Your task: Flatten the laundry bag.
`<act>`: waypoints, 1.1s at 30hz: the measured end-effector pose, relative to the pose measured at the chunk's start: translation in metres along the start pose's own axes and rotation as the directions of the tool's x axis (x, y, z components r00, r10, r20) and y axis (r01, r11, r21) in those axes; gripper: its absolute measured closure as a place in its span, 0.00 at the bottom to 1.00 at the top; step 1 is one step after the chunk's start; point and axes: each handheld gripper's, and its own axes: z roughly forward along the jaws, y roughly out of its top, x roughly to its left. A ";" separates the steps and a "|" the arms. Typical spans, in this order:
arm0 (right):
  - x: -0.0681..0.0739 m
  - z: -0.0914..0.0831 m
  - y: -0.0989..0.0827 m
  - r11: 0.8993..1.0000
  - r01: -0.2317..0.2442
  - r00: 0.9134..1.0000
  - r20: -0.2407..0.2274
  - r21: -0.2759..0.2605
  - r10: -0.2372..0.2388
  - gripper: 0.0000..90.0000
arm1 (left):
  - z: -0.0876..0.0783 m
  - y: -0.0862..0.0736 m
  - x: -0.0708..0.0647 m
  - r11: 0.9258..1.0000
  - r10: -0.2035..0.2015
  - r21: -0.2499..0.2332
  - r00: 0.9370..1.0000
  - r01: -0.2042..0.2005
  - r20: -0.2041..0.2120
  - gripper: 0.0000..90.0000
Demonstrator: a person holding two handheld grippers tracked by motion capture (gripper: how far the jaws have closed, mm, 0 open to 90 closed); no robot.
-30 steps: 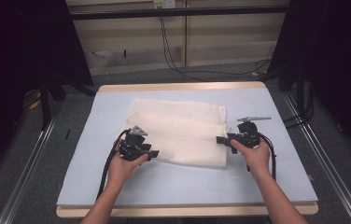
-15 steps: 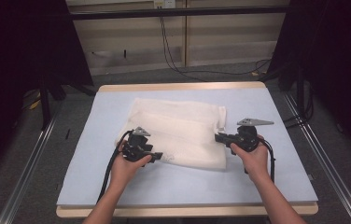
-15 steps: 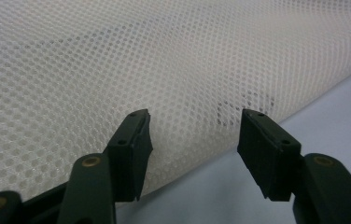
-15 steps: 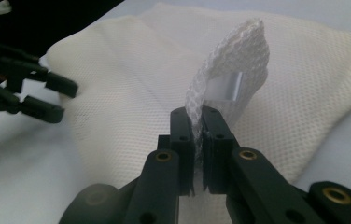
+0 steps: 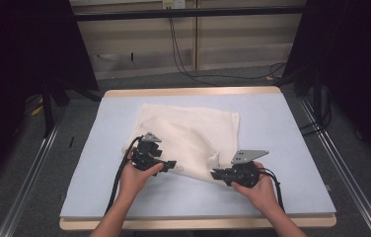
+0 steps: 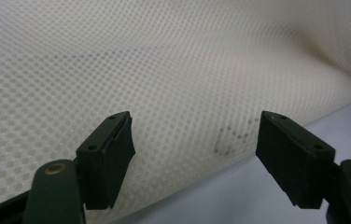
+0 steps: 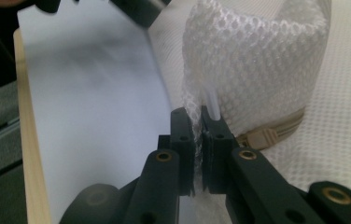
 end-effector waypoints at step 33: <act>0.027 0.024 -0.011 0.979 0.162 0.986 -0.043 0.121 -0.158 0.95 | 0.033 0.027 -0.029 0.999 -0.002 -0.053 0.996 0.006 0.085 0.46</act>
